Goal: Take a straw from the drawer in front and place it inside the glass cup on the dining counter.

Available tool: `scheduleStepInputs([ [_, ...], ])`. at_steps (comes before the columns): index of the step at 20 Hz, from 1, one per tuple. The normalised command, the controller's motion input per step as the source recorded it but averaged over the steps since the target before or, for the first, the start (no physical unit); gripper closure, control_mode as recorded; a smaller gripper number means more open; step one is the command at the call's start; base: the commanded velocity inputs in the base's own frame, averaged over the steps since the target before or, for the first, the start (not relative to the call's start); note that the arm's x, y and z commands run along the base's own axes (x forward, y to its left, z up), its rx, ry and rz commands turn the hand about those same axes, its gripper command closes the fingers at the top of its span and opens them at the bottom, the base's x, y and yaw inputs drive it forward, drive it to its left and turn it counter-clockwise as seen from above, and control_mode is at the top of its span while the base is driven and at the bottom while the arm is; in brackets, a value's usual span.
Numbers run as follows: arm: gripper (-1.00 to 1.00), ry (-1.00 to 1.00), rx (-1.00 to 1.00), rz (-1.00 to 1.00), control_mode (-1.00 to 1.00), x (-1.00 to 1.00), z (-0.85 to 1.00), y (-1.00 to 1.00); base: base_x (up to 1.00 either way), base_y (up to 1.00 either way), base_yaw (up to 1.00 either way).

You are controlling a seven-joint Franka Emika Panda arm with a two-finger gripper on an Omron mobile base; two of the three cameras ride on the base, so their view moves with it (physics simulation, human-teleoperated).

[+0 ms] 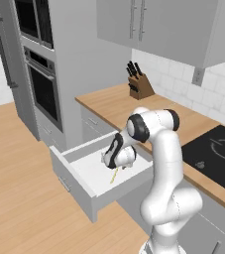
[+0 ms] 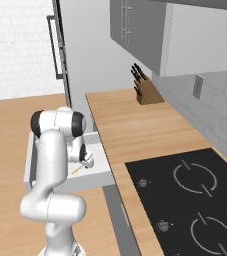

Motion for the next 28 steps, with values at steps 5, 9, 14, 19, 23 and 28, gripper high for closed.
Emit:
scheduleStepInputs([
  [5,-1.0,0.06,0.0,-0.09,-1.0,0.0,-0.32,0.15,0.0,0.0,0.0],
  [9,1.0,0.04,0.0,-0.1,-1.0,-0.05,-0.5,0.0,0.0,0.0,0.0],
  [14,1.0,0.0,0.0,-0.07,-1.0,0.0,-0.49,0.0,0.0,0.0,0.0],
  [19,1.0,0.0,0.0,-0.03,-1.0,0.0,-0.41,0.0,0.0,0.0,0.0],
  [23,1.0,0.0,0.0,0.0,-1.0,0.0,-0.16,0.04,0.0,0.0,0.0],
  [28,1.0,0.0,0.0,0.0,-1.0,0.0,0.0,0.17,0.0,0.0,0.0],
])
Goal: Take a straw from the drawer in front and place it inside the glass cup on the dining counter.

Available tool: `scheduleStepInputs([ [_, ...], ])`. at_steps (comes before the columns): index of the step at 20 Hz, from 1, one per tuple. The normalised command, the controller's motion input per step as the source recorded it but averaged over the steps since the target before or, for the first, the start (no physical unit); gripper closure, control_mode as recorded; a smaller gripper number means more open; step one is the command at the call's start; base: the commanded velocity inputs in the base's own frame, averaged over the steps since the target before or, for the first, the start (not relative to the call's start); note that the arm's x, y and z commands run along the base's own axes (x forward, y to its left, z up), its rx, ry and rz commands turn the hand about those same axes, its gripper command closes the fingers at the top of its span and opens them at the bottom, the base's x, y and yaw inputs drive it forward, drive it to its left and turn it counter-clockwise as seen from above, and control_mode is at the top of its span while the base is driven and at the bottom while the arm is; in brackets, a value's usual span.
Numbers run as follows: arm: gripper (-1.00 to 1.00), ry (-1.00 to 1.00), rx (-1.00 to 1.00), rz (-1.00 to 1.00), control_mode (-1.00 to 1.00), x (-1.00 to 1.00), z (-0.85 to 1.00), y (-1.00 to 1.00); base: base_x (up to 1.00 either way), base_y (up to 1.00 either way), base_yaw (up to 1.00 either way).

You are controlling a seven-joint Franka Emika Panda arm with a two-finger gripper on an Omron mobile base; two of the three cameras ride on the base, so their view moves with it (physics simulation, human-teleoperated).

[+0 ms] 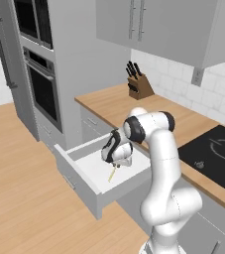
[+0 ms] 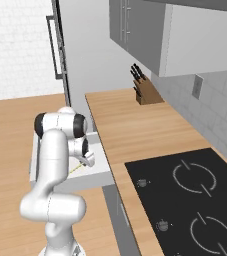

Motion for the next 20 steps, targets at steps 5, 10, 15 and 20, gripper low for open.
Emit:
scheduleStepInputs([
  [5,1.0,-0.02,0.0,0.0,-1.0,-0.17,0.27,0.15,0.0,0.0,0.0],
  [10,1.0,-0.17,0.02,0.0,-1.0,-0.38,1.0,0.0,0.0,0.0,0.0],
  [15,1.0,-0.03,0.09,0.0,-1.0,-0.1,1.0,0.0,0.0,0.0,0.0],
  [20,1.0,0.02,0.12,0.0,-1.0,0.01,1.0,0.01,0.0,0.0,0.0],
])
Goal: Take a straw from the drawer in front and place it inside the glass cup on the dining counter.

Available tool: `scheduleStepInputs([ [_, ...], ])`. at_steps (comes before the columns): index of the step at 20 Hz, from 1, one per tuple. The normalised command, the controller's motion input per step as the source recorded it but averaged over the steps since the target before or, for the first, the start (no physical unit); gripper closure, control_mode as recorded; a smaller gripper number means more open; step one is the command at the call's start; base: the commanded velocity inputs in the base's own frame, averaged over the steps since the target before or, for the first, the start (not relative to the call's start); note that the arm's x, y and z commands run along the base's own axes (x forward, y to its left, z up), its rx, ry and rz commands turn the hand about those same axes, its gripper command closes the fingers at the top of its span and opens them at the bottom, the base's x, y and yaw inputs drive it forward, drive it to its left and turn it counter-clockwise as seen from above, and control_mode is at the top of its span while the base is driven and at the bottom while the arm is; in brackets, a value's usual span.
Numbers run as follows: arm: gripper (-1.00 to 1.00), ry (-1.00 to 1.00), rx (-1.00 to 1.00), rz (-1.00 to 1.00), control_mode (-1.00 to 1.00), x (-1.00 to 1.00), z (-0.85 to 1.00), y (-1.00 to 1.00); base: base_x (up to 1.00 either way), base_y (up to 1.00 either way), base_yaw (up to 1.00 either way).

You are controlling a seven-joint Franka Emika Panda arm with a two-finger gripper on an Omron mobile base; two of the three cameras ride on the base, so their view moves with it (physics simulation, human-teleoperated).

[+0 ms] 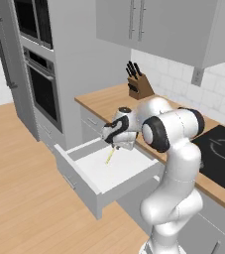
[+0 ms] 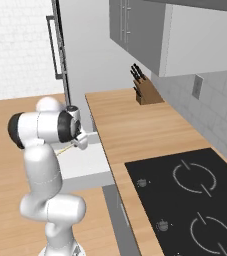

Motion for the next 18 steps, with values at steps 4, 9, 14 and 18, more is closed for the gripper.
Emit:
scheduleStepInputs([
  [4,1.0,0.11,0.09,0.0,-1.0,0.01,1.0,0.01,0.0,0.0,0.0],
  [9,1.0,0.07,0.0,0.01,-1.0,-0.34,1.0,0.0,0.0,0.0,0.0],
  [14,1.0,0.0,-0.11,0.12,-1.0,-0.83,1.0,0.0,0.0,0.0,0.0],
  [18,1.0,0.0,-0.21,0.2,-1.0,-1.0,0.99,0.0,0.0,0.0,0.0],
])
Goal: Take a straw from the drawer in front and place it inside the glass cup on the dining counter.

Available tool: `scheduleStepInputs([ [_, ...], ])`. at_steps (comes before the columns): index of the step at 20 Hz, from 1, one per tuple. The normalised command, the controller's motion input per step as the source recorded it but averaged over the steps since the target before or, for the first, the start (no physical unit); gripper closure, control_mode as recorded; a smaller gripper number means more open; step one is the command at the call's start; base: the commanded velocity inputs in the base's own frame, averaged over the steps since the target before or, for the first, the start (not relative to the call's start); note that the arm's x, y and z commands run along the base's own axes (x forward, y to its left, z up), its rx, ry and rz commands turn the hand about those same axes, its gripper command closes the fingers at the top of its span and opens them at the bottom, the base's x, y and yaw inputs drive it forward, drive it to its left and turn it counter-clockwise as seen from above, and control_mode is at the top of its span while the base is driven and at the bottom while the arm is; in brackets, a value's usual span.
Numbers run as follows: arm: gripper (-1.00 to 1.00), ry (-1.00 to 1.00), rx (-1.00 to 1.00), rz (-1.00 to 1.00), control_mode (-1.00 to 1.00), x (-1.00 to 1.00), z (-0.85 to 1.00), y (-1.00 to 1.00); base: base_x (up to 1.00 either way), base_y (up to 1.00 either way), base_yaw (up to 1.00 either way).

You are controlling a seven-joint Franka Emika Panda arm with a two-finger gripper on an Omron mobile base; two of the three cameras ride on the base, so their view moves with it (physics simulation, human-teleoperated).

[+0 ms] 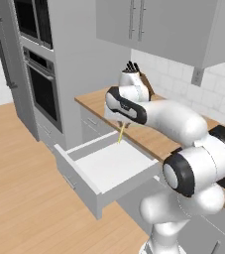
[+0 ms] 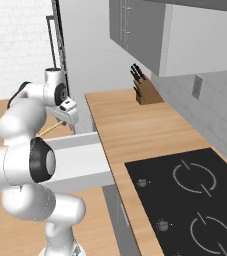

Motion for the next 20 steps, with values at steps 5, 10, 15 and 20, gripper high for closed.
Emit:
scheduleStepInputs([
  [5,1.0,-0.01,-0.12,0.2,-1.0,-1.0,0.53,0.0,0.0,0.0,0.0],
  [10,1.0,-0.11,-0.01,0.03,-1.0,-0.94,0.02,-0.03,0.0,0.0,0.0],
  [15,1.0,-0.08,0.0,0.0,1.0,-0.64,0.0,-0.01,-0.2,0.0,0.0],
  [20,1.0,0.0,0.0,0.0,1.0,0.0,0.0,0.0,-1.0,0.46,0.16],
])
